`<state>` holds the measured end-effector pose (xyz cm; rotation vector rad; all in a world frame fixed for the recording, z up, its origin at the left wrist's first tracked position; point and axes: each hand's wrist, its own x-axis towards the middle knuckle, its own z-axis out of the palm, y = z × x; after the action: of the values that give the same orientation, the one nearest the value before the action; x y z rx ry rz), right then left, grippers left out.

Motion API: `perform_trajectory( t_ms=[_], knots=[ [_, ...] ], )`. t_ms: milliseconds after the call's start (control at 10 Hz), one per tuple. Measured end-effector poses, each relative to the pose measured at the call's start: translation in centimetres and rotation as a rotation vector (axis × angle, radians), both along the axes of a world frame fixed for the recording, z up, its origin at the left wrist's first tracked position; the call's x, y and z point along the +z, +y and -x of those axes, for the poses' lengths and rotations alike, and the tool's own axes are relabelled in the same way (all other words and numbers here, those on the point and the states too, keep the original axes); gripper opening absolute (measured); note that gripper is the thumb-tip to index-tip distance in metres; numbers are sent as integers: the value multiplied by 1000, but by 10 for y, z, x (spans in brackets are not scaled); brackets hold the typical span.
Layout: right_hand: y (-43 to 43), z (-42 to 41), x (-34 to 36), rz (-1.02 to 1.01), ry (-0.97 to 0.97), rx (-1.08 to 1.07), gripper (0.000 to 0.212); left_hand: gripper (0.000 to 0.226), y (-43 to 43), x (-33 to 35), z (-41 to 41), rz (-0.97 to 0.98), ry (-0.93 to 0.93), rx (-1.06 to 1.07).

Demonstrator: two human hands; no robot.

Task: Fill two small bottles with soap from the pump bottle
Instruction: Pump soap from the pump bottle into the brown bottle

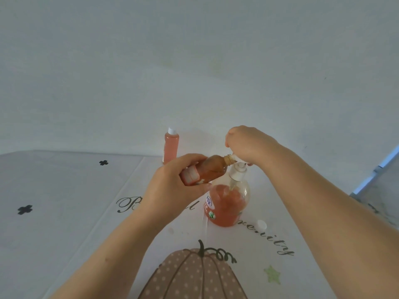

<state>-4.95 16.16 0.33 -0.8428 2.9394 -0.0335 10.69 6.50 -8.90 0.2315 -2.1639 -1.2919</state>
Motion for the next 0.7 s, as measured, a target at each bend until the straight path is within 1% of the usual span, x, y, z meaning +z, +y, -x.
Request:
perform_trajectory(
  t_ms=[200, 400, 700],
  knots=[
    [1, -7, -1, 55, 25, 53, 33, 41, -2, -2, 1, 17, 5, 23],
    [-2, 0, -15, 1, -4, 84, 33, 42, -3, -5, 2, 48, -27, 25],
    [-1, 2, -15, 37, 32, 87, 31, 42, -3, -4, 2, 22, -25, 15]
  ],
)
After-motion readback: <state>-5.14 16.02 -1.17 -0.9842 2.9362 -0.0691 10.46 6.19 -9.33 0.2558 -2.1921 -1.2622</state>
